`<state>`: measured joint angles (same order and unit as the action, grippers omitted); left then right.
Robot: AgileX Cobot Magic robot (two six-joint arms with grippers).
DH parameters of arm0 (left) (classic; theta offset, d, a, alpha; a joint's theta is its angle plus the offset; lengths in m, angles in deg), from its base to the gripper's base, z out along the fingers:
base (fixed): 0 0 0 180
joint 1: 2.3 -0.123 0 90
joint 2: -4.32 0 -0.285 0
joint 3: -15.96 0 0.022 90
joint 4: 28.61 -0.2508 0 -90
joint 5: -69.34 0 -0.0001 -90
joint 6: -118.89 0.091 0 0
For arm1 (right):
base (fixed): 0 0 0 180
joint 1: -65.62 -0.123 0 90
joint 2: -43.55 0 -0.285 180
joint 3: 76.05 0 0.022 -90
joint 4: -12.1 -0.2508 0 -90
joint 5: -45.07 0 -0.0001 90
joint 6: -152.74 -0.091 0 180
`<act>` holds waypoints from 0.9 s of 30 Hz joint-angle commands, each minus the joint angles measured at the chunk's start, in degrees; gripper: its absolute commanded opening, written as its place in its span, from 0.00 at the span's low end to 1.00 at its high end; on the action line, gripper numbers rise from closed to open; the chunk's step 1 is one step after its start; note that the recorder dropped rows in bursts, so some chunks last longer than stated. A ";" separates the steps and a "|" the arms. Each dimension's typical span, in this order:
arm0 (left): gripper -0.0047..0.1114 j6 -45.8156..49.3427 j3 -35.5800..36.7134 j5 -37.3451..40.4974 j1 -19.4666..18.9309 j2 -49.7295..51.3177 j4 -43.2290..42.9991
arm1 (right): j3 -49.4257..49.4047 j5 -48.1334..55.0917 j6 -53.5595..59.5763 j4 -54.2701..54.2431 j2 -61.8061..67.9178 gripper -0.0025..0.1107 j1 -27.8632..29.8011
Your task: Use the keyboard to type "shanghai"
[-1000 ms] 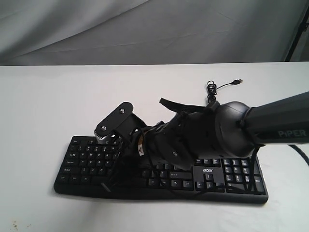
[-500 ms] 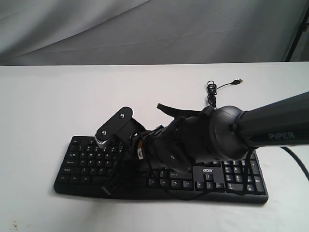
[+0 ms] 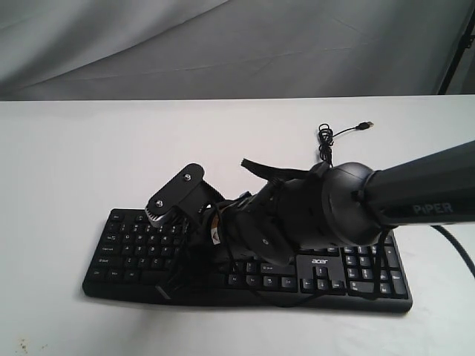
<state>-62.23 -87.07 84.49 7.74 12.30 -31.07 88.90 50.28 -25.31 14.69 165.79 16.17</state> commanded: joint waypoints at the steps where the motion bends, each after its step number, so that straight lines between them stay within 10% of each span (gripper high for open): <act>1: 0.04 -0.16 0.25 -0.28 0.20 -0.20 -0.04 | -0.37 -1.15 0.63 -0.25 -0.09 0.02 0.28; 27: 0.04 -0.16 0.25 -0.28 0.20 -0.20 -0.04 | 5.14 1.49 1.50 0.22 -1.32 0.02 -1.38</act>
<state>-62.23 -87.07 84.49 7.74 12.30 -31.07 91.12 50.67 -24.82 14.69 164.56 16.15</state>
